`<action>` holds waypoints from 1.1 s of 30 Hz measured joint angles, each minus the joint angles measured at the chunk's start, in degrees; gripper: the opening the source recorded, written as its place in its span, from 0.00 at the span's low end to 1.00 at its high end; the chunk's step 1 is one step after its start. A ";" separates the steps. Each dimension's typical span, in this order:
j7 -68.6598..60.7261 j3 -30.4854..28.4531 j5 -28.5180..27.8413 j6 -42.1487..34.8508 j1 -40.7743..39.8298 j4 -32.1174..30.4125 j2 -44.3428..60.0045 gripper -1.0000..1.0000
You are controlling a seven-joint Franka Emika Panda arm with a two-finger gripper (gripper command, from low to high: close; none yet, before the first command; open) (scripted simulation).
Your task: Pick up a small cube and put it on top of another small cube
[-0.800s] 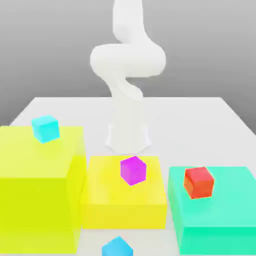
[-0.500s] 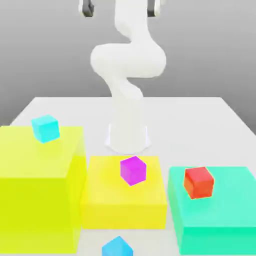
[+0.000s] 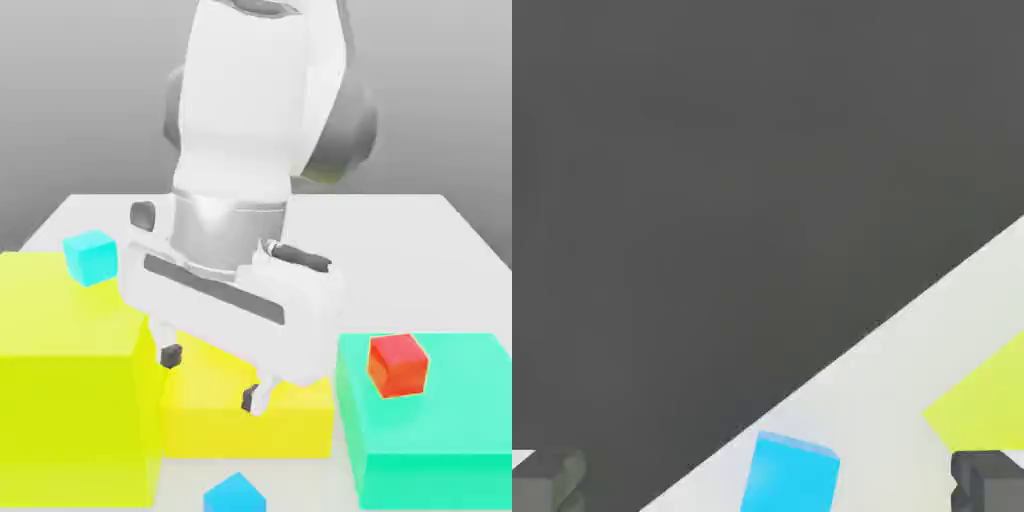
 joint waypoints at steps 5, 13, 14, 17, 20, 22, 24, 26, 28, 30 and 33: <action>4.56 -0.08 3.50 3.74 -0.07 -0.61 9.26 0.50; 8.22 -2.67 1.76 13.01 1.62 -0.50 19.28 0.00; 8.23 -2.67 1.75 13.05 1.62 -0.50 19.28 0.00; 8.51 -3.01 1.40 13.85 1.90 -0.30 20.23 0.00; 7.50 -1.73 2.80 10.95 0.89 -1.12 16.47 0.00; 6.41 -0.66 4.26 7.85 0.12 -1.99 12.51 0.00; 7.37 -1.14 3.94 4.76 0.27 -1.35 9.89 0.00; 7.74 -1.42 3.70 0.14 0.35 -1.07 6.57 0.00; 7.43 -1.34 4.25 -4.76 0.25 -0.93 2.96 0.00; 6.49 -1.11 5.65 -9.65 0.16 -0.86 -0.83 0.00; 4.74 -1.30 8.43 -16.21 -0.14 -1.12 -6.74 0.00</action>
